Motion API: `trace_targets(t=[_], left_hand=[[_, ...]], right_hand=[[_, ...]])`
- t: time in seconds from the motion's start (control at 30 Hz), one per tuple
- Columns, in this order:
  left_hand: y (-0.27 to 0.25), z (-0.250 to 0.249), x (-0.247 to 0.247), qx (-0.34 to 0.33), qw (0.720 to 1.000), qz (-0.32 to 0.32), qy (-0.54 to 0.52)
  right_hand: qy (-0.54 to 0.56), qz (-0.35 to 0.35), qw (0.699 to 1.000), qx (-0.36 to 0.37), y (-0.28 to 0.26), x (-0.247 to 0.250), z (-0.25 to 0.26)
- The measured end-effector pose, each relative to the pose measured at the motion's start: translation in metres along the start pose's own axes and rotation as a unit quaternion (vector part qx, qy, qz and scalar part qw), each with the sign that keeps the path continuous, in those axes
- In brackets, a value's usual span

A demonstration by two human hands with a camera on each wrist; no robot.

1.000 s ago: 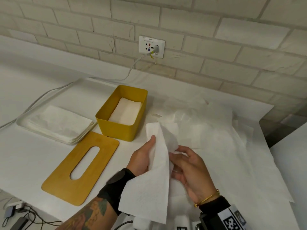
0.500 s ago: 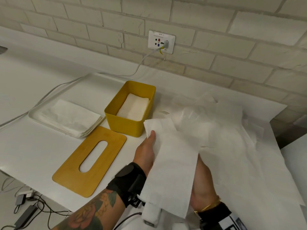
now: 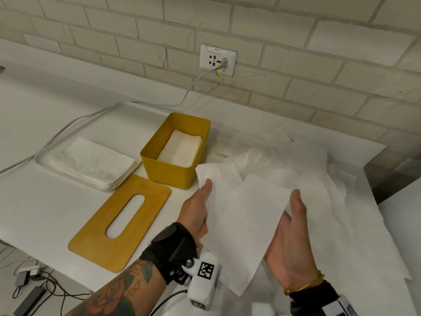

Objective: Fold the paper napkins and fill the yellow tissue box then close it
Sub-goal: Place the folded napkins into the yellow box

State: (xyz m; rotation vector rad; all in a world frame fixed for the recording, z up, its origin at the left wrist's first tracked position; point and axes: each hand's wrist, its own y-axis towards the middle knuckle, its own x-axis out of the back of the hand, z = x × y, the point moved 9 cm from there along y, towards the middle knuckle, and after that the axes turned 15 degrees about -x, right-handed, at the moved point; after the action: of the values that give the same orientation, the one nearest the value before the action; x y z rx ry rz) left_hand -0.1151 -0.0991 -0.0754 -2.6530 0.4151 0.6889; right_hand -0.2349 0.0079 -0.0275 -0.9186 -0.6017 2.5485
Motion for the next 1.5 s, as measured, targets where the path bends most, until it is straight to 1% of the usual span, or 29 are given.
trace_targets(t=[0.03,0.13,0.17,0.2,0.23,0.3,0.33,0.4,0.47,0.57,0.63,0.73,0.83,0.97,1.03,1.1,1.17,1.2,1.23,1.27,1.3,1.33,1.37,1.4,1.43,1.47,1.5], left_hand=[[-0.002,0.000,-0.002,0.001,1.000,0.005,-0.011],[-0.007,-0.002,-0.004,0.006,0.999,0.014,-0.035],[-0.007,-0.003,-0.004,0.007,0.999,0.014,-0.035],[-0.008,-0.003,-0.005,0.013,0.999,0.018,-0.036],[-0.009,-0.002,-0.006,0.020,0.999,0.026,-0.036],[-0.011,-0.001,-0.012,0.032,0.997,0.057,-0.037],[-0.012,-0.002,-0.017,0.032,0.996,0.075,-0.035],[-0.015,-0.007,-0.026,0.019,0.993,0.111,-0.034],[-0.018,-0.010,-0.031,0.005,0.991,0.134,-0.027],[-0.020,-0.007,-0.033,0.010,0.988,0.147,-0.037],[-0.019,-0.004,-0.032,0.015,0.989,0.142,-0.046],[-0.019,-0.006,-0.034,0.002,0.988,0.150,-0.033],[-0.017,-0.004,-0.033,0.000,0.989,0.145,0.006],[-0.008,-0.005,-0.026,-0.010,0.993,0.114,0.034],[-0.002,-0.014,-0.020,-0.029,0.995,0.087,0.025],[0.005,-0.024,-0.011,-0.054,0.997,0.059,0.023],[0.009,-0.034,-0.001,-0.072,0.997,0.034,0.023],[0.010,-0.037,0.003,-0.077,0.997,0.023,0.022],[0.011,-0.040,0.007,-0.079,0.997,0.014,0.022],[0.011,-0.041,0.011,-0.079,0.997,0.007,0.023],[0.010,-0.041,0.013,-0.078,0.997,0.002,0.024],[0.009,-0.040,0.016,-0.077,0.997,-0.003,0.024],[0.007,-0.038,0.017,-0.076,0.997,-0.006,0.025],[0.006,-0.037,0.017,-0.074,0.997,-0.006,0.025],[0.004,-0.035,0.016,-0.071,0.997,-0.004,0.025],[0.002,-0.033,0.015,-0.067,0.997,-0.004,0.025],[0.001,-0.031,0.014,-0.064,0.998,-0.004,0.026]], right_hand=[[-0.018,-0.010,1.000,0.011,0.000,0.001,-0.002],[-0.118,-0.091,0.987,0.068,-0.005,0.010,0.009],[-0.133,-0.095,0.983,0.083,-0.008,0.009,0.016],[-0.144,-0.078,0.982,0.098,-0.012,0.004,0.024],[-0.151,-0.042,0.982,0.109,-0.015,-0.005,0.031],[-0.181,0.033,0.977,0.110,-0.020,-0.024,0.043],[-0.210,0.044,0.971,0.105,-0.018,-0.029,0.046],[-0.267,0.022,0.959,0.097,-0.006,-0.030,0.049],[-0.297,-0.021,0.949,0.100,0.008,-0.029,0.049],[-0.308,-0.062,0.944,0.105,0.022,-0.023,0.045],[-0.311,-0.076,0.942,0.103,0.028,-0.019,0.043],[-0.313,-0.087,0.941,0.100,0.032,-0.016,0.040],[-0.316,-0.091,0.939,0.098,0.035,-0.016,0.038],[-0.324,-0.080,0.940,0.071,0.037,-0.009,0.020],[-0.343,-0.064,0.937,0.027,0.036,0.000,-0.002],[-0.352,-0.047,0.934,-0.046,0.031,0.012,-0.026],[-0.367,-0.027,0.924,-0.104,0.021,0.023,-0.035],[-0.384,-0.029,0.916,-0.114,0.019,0.030,-0.031],[-0.401,-0.042,0.909,-0.106,0.017,0.037,-0.020],[-0.422,-0.073,0.901,-0.076,0.019,0.045,-0.003],[-0.446,-0.114,0.887,-0.027,0.021,0.054,0.019],[-0.477,-0.158,0.864,0.032,0.023,0.059,0.042],[-0.521,-0.198,0.825,0.092,0.023,0.062,0.065],[-0.584,-0.223,0.768,0.142,0.024,0.059,0.082],[-0.658,-0.228,0.698,0.168,0.028,0.054,0.090],[-0.728,-0.217,0.628,0.169,0.034,0.048,0.091],[-0.783,-0.202,0.567,0.154,0.040,0.046,0.088]])
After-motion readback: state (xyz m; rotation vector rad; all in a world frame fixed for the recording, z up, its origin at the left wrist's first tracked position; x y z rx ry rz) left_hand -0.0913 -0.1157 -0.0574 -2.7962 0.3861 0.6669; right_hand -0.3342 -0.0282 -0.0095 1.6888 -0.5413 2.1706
